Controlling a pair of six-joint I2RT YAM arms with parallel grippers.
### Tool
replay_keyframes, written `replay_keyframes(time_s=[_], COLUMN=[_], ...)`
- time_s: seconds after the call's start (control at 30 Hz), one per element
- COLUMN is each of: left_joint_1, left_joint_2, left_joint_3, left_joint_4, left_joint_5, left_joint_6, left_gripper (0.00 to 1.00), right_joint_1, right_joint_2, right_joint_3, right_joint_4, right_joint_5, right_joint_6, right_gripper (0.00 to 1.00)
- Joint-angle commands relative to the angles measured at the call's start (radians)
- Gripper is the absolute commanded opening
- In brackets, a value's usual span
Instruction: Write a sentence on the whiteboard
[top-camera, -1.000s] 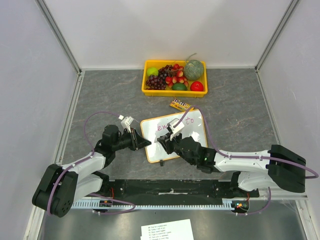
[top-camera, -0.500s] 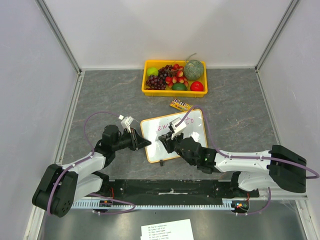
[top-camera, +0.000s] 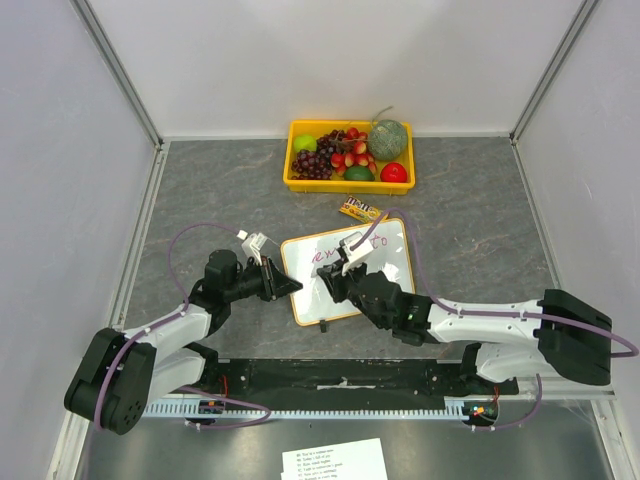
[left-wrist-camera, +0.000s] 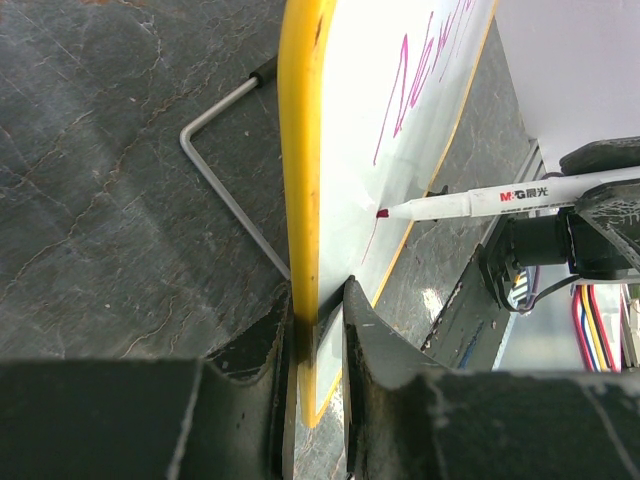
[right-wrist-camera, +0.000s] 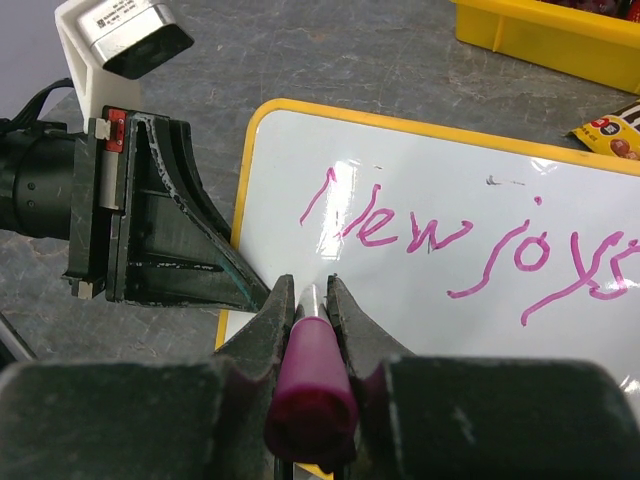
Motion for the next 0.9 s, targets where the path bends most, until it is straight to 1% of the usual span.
replay_keyframes(time_s=[0.0, 0.2, 0.87], left_joint_1=[-0.001, -0.001, -0.001], left_joint_2=[0.012, 0.01, 0.015], left_joint_3=[0.012, 0.012, 0.012], left_joint_4=[-0.038, -0.038, -0.038], left_joint_5=[-0.056, -0.056, -0.054], left_joint_6=[0.071, 0.071, 0.071], left_gripper=[0.02, 0.02, 0.02], right_joint_1=[-0.002, -0.002, -0.002], right_joint_2=[0.027, 0.047, 0.0], right_joint_3=[0.06, 0.062, 0.002], right_joint_4=[-0.001, -0.029, -0.11], right_joint_5=[0.019, -0.007, -0.04], right_joint_6=[-0.011, 0.012, 0.056], right_gripper=[0.0, 0.0, 0.0])
